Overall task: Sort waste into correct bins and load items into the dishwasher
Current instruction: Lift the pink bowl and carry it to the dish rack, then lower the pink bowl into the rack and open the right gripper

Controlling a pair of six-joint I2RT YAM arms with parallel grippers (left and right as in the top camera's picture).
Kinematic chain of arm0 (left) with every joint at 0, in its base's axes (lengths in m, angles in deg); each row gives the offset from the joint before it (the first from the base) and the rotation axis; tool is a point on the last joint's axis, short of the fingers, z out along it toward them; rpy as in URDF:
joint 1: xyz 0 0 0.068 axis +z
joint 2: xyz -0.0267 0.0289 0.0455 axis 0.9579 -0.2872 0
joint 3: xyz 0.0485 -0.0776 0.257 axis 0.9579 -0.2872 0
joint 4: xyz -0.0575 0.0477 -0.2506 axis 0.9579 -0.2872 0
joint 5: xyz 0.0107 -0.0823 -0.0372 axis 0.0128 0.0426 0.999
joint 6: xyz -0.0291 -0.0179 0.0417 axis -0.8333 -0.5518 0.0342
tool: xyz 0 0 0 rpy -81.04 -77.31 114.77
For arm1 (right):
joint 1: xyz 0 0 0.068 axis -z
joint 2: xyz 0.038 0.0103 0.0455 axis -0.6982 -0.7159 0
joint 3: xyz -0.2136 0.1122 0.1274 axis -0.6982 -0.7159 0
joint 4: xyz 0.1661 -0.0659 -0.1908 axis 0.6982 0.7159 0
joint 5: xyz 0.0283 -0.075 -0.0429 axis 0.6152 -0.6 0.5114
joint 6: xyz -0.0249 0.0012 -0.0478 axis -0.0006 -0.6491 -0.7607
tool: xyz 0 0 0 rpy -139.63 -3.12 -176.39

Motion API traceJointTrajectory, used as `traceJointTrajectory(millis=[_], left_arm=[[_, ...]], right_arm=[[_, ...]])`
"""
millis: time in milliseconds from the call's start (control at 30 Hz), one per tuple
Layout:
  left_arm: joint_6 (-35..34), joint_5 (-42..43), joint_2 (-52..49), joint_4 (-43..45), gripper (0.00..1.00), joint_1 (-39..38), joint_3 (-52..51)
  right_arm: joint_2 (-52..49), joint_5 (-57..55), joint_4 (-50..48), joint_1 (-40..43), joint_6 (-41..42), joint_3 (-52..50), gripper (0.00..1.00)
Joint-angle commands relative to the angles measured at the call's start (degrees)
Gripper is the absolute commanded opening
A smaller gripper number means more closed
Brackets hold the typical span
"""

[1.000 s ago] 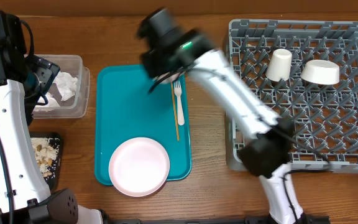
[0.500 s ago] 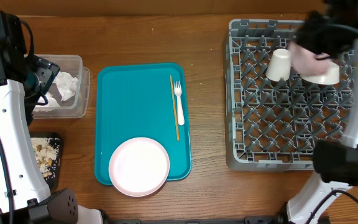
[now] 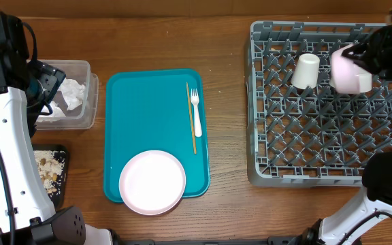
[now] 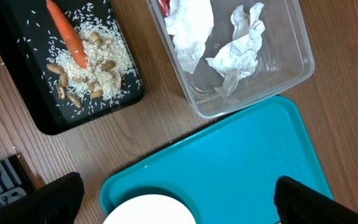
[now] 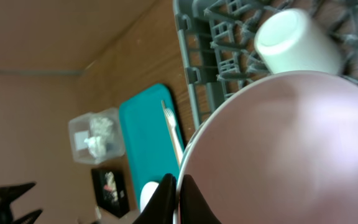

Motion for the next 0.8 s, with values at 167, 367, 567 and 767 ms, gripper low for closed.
traceJointTrajectory(millis=[167,367,567,767], left_arm=[[-1.2,-0.17,-0.35,0.09,1.0,0.22,0.42],[-1.18,-0.17,-0.35,0.11,1.0,0.22,0.39],[-1.2,-0.17,-0.35,0.11,1.0,0.22,0.39],[-1.18,-0.17,-0.35,0.09,1.0,0.22,0.39]], right_arm=[[0.7,16.13,-11.32,-0.33,-4.96,-19.78,0.04],[0.68,24.0,-17.38,-1.86,-7.87,-29.05,0.04],[0.59,22.88,-18.12,-4.39,-7.87,-29.35,0.04],[0.59,19.63,-19.45,-5.42,-7.63,-32.2,0.04]])
